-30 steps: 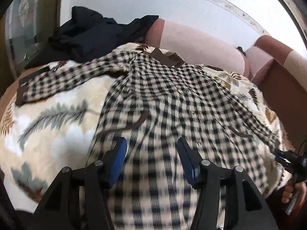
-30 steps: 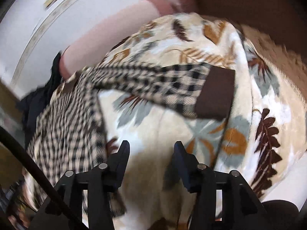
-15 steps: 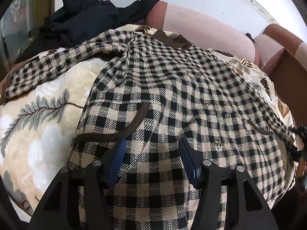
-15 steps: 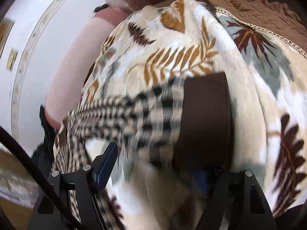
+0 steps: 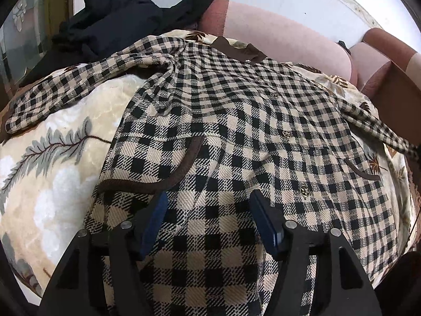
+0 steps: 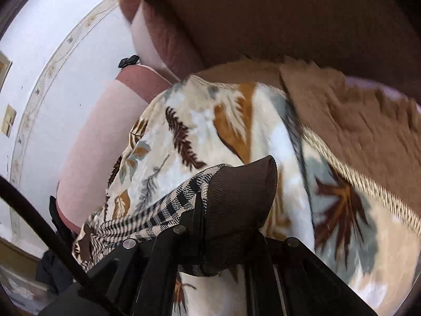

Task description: Fold large clothes

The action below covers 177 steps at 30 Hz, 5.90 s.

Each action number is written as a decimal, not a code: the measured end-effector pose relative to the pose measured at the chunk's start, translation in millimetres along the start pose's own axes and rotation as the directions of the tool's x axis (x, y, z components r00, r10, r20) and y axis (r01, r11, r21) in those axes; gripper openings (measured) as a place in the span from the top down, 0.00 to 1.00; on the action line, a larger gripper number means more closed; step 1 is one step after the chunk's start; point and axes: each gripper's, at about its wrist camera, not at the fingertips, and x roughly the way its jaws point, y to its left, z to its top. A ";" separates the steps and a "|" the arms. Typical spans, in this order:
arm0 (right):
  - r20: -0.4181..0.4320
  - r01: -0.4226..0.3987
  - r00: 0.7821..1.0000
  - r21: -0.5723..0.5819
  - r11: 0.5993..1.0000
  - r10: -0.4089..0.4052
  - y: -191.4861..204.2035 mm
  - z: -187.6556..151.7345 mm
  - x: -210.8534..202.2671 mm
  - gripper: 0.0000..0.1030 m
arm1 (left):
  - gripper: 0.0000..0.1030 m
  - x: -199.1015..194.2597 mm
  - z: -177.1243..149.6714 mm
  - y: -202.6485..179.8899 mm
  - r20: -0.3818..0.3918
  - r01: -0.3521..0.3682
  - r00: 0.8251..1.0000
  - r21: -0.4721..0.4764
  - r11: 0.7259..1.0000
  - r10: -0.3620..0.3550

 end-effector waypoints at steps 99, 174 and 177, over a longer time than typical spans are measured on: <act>-0.430 -0.488 0.849 -0.412 0.770 0.308 261.1 -203.1 165.5 0.27 | 0.95 174.7 235.2 85.2 -0.095 -0.237 0.970 -0.150 0.960 0.225; -0.372 -0.386 0.922 -0.872 0.300 0.104 425.6 -390.3 85.9 0.39 | 0.46 -13.5 88.2 327.8 -0.006 -0.259 0.947 -0.601 0.756 0.321; -0.392 -0.401 0.915 -0.853 0.335 0.096 461.5 -403.9 105.4 0.41 | 0.46 -17.8 87.4 339.5 0.007 -0.227 0.955 -0.626 0.746 0.297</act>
